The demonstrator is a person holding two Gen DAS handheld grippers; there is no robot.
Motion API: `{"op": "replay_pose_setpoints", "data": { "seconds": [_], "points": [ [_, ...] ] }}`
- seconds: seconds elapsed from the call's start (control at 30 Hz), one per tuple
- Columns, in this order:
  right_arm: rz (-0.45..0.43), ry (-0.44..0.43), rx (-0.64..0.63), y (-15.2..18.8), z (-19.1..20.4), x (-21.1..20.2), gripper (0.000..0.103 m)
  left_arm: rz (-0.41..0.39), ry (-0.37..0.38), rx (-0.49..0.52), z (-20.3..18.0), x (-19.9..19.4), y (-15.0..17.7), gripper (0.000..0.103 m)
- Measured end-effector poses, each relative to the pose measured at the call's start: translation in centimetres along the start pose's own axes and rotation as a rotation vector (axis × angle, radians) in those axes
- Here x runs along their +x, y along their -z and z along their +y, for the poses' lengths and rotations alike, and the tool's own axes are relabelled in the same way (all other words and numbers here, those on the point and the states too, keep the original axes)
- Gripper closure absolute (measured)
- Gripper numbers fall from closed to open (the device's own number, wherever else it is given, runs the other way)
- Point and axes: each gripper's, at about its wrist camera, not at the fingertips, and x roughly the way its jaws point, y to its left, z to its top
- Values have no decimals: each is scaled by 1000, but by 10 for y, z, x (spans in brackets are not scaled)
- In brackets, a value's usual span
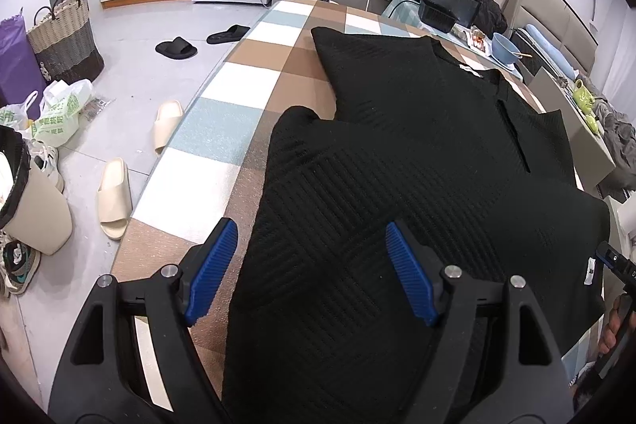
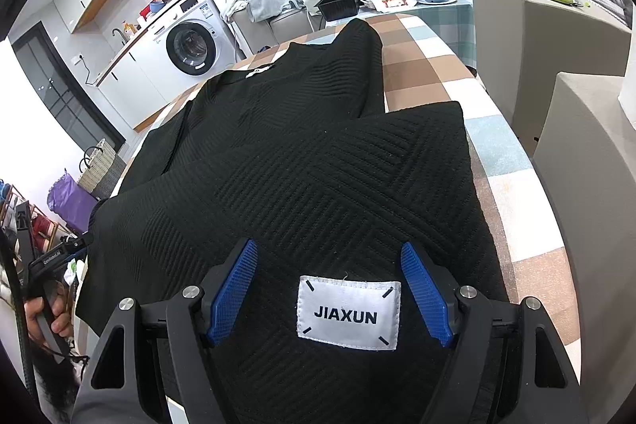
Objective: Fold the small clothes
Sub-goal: 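Open the right tool and press the folded hem flat, then close the right tool on the labelled hem while the left tool grasps the folded edge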
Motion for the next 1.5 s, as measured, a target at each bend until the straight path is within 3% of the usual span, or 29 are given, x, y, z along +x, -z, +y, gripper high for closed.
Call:
{"op": "replay_pose_setpoints", "data": {
  "seconds": [0.2, 0.47, 1.17, 1.33, 1.43, 1.5],
  "points": [
    [0, 1, -1, 0, 0, 0, 26, 3, 13, 7, -1, 2, 0, 29],
    [1, 1, -2, 0, 0, 0, 26, 4, 15, 6, -1, 2, 0, 38],
    [-5, 15, 27, 0, -11, -1, 27, 2, 17, -2, 4, 1, -2, 42],
    [-8, 8, 0, 0, -5, 0, 39, -1, 19, 5, 4, -1, 0, 52],
    [-7, 13, -9, 0, -4, 1, 51, -7, 19, 1, 6, -2, 1, 61],
    [-7, 17, -16, 0, -3, 1, 64, -6, 18, -5, 8, -2, 0, 67]
  ]
}}
